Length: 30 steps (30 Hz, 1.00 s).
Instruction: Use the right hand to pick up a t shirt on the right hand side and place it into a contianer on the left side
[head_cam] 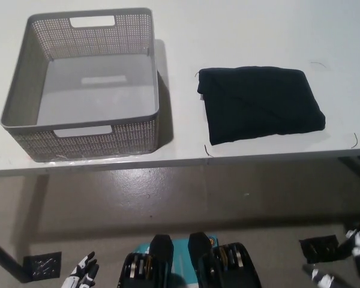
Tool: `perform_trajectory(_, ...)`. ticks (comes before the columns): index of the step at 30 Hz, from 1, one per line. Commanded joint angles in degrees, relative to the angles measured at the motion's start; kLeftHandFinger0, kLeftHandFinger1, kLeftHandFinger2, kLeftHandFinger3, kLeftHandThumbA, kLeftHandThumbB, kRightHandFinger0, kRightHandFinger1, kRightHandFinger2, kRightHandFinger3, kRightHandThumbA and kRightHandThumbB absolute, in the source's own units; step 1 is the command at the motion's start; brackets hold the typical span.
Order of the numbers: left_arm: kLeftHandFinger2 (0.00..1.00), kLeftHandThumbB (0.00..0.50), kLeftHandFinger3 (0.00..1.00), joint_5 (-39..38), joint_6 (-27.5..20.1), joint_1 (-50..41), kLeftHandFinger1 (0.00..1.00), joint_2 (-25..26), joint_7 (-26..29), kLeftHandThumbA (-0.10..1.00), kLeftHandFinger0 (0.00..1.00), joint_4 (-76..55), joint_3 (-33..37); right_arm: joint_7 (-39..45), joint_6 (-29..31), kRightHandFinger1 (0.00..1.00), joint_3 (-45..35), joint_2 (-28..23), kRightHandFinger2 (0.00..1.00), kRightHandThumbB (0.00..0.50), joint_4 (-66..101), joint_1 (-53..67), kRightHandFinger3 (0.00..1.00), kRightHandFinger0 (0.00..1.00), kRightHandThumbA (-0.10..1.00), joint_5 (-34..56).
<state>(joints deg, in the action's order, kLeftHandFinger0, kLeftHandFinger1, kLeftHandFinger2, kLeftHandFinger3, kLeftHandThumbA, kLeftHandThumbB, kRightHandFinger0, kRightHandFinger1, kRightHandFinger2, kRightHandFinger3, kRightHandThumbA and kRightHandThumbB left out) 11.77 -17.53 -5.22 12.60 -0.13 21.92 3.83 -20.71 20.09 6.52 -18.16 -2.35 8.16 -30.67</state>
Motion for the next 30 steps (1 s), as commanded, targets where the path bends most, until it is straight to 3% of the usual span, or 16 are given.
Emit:
perform_trajectory(1, 1.0, 0.5, 1.0, 1.89, -3.47, 0.12, 1.0, 0.96, 1.84, 1.0, 0.87, -0.68, -0.08, -1.01, -4.37, 1.0, -3.42, 0.26, 1.0, 0.463, 8.46, -3.23, 1.0, 1.0, 0.87, -6.86)
perform_trajectory(3, 1.0, 0.489, 1.0, 1.35, -3.97, 0.54, 1.0, 0.71, 1.71, 1.0, 0.88, -0.1, -0.31, 1.21, -6.59, 1.0, -4.27, 0.3, 1.0, 0.455, 11.29, -4.94, 1.0, 1.0, 0.86, -7.35)
perform_trajectory(6, 1.0, 0.486, 1.0, 1.55, -4.02, 0.68, 1.0, 0.62, 1.59, 1.0, 0.88, -0.21, -0.4, 5.19, -11.66, 1.0, -4.8, 0.56, 1.0, 0.48, 14.35, -10.38, 1.0, 1.0, 0.9, -8.99)
perform_trajectory(16, 1.0, 0.492, 1.0, 1.86, -3.36, 1.69, 1.0, 0.59, 1.04, 1.0, 0.88, -0.42, -0.53, 12.5, -18.69, 1.0, -1.38, 1.35, 1.0, 0.5, 12.23, -22.7, 1.0, 1.0, 0.92, -13.55)
perform_trajectory(21, 1.0, 0.493, 1.0, 1.36, -3.53, 1.63, 1.0, 0.82, 0.64, 1.0, 0.88, -0.94, -0.72, 12.36, -20.17, 1.0, 1.68, 3.4, 1.0, 0.5, 8.28, -26.31, 1.0, 1.0, 0.96, -15.8)
perform_trajectory(25, 1.0, 0.492, 1.0, 1.85, -2.72, 1.63, 1.0, 0.86, 0.53, 1.0, 0.89, -1.56, -0.59, 12.01, -21.18, 1.0, 3.4, 4.72, 1.0, 0.5, 3.71, -29.43, 1.0, 1.0, 0.89, -16.64)
perform_trajectory(30, 1.0, 0.5, 1.0, 1.97, -2.79, 1.81, 1.0, 0.97, 0.3, 1.0, 0.9, -1.19, -0.37, 11.09, -21.48, 1.0, 5.14, 5.09, 1.0, 0.5, -3.9, -34.05, 1.0, 1.0, 0.92, -16.99)
